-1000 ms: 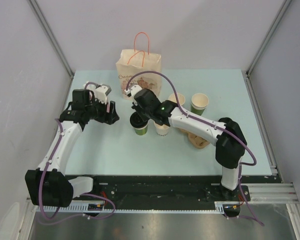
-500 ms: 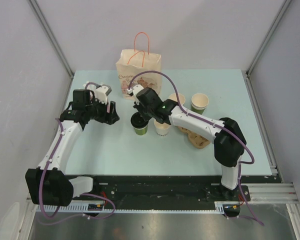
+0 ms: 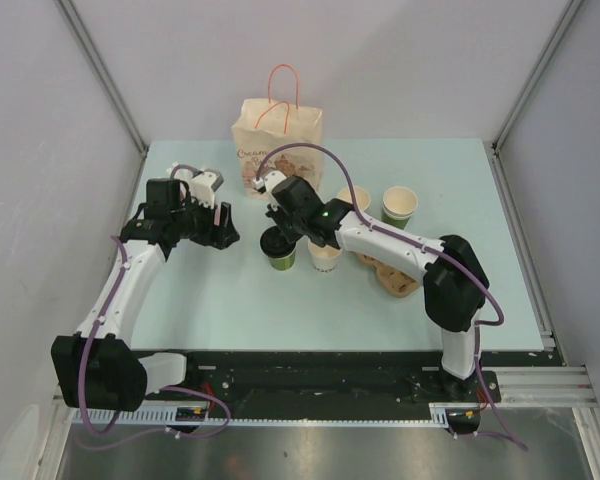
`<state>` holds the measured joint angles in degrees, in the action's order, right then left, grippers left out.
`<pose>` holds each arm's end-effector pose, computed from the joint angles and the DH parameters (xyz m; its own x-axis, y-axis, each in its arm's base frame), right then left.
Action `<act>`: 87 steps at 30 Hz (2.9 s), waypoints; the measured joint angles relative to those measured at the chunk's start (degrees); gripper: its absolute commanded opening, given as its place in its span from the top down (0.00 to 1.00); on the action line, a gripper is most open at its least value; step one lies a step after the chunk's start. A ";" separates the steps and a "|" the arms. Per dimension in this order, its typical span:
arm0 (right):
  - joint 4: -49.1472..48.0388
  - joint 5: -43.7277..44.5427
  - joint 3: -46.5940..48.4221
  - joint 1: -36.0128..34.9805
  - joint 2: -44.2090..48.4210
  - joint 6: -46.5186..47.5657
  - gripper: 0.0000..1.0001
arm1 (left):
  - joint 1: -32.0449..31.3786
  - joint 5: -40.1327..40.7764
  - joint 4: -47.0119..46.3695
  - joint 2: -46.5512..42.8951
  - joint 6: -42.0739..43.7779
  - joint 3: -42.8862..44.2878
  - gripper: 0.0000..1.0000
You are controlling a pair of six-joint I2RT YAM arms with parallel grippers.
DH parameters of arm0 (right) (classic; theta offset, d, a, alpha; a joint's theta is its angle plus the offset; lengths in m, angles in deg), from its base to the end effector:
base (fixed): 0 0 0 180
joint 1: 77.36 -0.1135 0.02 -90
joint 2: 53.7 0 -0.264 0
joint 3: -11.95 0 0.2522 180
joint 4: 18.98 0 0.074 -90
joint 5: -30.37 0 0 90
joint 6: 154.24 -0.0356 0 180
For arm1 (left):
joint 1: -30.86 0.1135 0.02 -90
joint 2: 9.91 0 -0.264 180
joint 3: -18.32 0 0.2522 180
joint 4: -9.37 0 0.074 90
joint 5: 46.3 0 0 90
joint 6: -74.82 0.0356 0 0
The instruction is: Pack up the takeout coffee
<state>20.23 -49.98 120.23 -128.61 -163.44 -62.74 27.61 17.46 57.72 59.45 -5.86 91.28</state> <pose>0.2826 0.3426 0.2845 -0.3897 -0.5268 -0.7554 -0.6997 0.7027 -0.1291 0.2526 -0.0301 0.3018 -0.6346 0.1815 -0.7512 0.4734 0.8597 -0.1921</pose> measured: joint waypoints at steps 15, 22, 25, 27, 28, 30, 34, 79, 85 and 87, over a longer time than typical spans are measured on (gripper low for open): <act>-0.90 -1.16 -1.20 2.16 0.04 -0.42 1.00 | 0.00 -0.74 0.00 0.09 -0.24 0.00 0.25; -1.66 -1.55 -1.46 1.90 0.04 -0.44 1.00 | -0.22 -1.44 0.00 0.39 -0.42 0.00 0.25; -2.14 -1.51 -1.73 1.20 0.04 -0.42 1.00 | -1.66 -1.51 -0.09 0.98 -0.76 -0.35 0.27; -2.32 -1.25 -2.38 0.59 0.04 -0.37 0.95 | -3.67 -1.57 -0.07 2.08 -1.03 -0.42 0.30; -2.64 -0.98 -2.67 0.42 0.04 -0.35 0.93 | -4.79 -1.57 -0.11 2.78 -1.31 -0.42 0.31; -2.99 -0.87 -2.84 0.26 0.13 -0.37 0.87 | -6.32 -1.73 -0.17 4.13 -1.81 -0.42 0.36; -3.23 -0.35 -3.02 -0.04 0.13 -0.31 0.79 | -7.69 -2.47 -0.15 7.19 -2.69 -0.17 0.41; -12.37 -6.88 -12.17 2.23 3.56 -9.38 0.58 | -8.09 -10.78 -8.87 17.70 -12.44 0.35 0.95; -15.10 -5.64 -15.08 2.03 5.01 -10.51 0.61 | -7.43 -13.14 -11.69 18.16 -13.00 -1.09 0.99; -15.93 -5.18 -15.93 1.97 5.40 -10.73 0.63 | -7.30 -13.75 -12.35 18.29 -13.20 -1.40 0.99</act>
<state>4.30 -55.16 104.30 -126.64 -158.04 -73.47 20.31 3.72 45.37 77.74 -19.06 89.89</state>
